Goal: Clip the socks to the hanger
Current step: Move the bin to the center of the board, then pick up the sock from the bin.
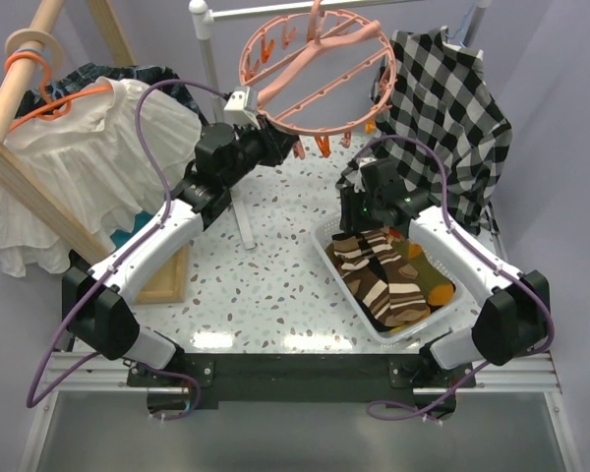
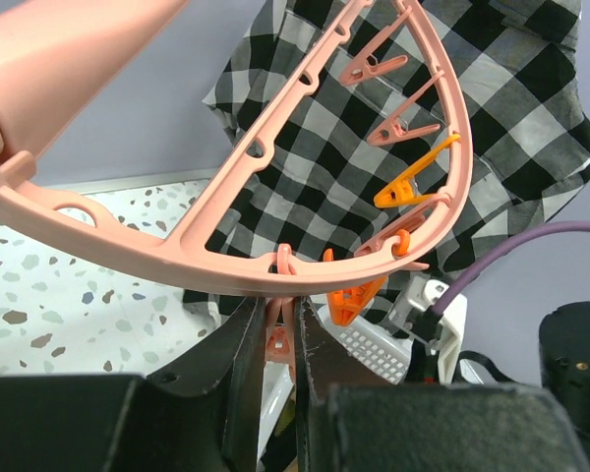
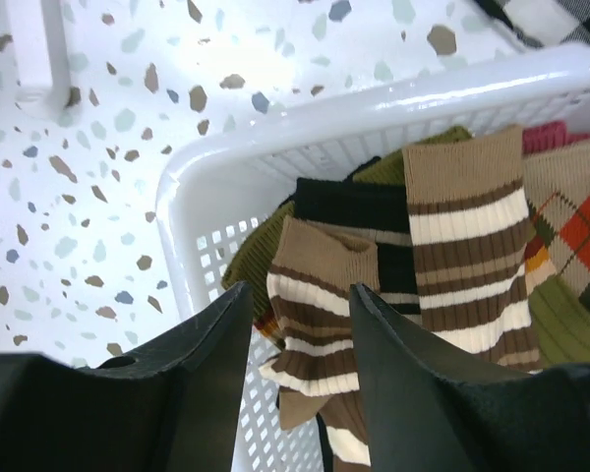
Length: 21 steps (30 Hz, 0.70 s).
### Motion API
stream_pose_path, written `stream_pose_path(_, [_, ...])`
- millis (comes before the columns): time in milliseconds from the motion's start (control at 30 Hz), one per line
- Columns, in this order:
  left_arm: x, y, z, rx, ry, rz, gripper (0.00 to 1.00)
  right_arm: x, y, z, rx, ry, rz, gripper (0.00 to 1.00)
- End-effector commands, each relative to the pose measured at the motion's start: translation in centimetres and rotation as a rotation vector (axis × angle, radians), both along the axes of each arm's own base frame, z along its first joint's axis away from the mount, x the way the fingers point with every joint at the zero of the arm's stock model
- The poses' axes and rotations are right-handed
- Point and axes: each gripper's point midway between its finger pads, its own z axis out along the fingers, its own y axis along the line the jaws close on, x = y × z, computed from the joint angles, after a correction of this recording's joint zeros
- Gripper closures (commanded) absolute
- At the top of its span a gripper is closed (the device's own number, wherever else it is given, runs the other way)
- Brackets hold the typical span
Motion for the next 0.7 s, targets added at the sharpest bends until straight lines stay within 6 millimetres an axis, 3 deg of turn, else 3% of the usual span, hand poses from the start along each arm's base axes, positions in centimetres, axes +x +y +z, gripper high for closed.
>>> stream_pose_path(0, [-0.4, 0.8, 1.2, 0.006, -0.038, 0.027, 0.85, 0.3, 0.7, 1.2, 0.015, -0.020, 0.046, 0.54])
stream_pose_path(200, [-0.2, 0.6, 0.9, 0.008, -0.032, 0.028, 0.85, -0.3, 0.9, -3.8, 0.006, 0.064, 0.045, 0.59])
stream_pose_path(500, [0.0, 0.4, 0.6, 0.011, -0.021, 0.020, 0.86, -0.3, -0.2, -10.6, -0.078, 0.115, 0.016, 0.55])
stream_pose_path(567, [0.0, 0.3, 0.6, 0.012, -0.020, 0.017, 0.86, -0.3, -0.4, -10.8, -0.097, 0.120, 0.029, 0.69])
stream_pose_path(600, [0.0, 0.4, 0.6, 0.015, -0.018, 0.022, 0.86, -0.3, -0.3, -10.5, -0.099, 0.119, 0.038, 0.75])
stream_pose_path(633, [0.0, 0.5, 0.6, 0.017, -0.017, 0.025, 0.86, -0.2, -0.3, -10.0, -0.096, 0.113, 0.046, 0.88])
stream_pose_path(667, [0.1, 0.5, 0.7, 0.018, -0.018, 0.026, 0.86, -0.2, -0.3, -9.3, -0.100, 0.106, 0.056, 0.93])
